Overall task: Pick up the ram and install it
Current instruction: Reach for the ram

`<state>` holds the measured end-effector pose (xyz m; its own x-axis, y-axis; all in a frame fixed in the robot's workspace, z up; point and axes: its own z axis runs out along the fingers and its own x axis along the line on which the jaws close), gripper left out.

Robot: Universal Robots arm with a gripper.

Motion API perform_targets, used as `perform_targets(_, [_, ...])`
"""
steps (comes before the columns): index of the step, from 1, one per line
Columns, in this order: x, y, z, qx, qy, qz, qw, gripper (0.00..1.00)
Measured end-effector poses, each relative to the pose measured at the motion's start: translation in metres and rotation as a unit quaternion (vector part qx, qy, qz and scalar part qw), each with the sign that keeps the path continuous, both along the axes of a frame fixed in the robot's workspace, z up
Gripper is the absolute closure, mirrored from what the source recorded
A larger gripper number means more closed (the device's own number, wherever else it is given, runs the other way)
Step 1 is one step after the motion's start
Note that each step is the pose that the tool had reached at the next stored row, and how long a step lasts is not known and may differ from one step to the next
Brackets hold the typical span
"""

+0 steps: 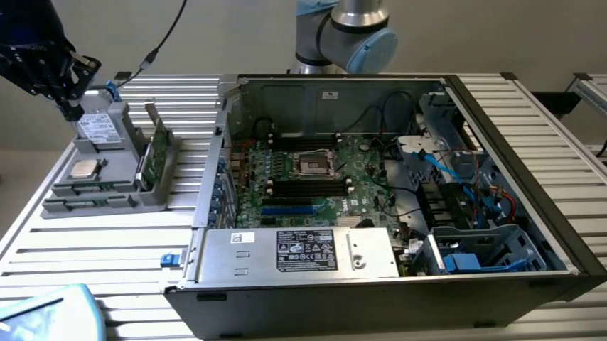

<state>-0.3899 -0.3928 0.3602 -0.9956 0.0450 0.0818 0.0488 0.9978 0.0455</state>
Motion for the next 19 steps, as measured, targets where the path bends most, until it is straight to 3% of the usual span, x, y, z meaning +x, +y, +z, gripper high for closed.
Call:
perform_targets(9, [-0.003,0.0,-0.0076,0.0,0.0063,0.054,0.9985,0.89])
perform_targets(19, [-0.016,0.0,-0.0148,-0.0008,0.0072,0.087,0.9962,0.89])
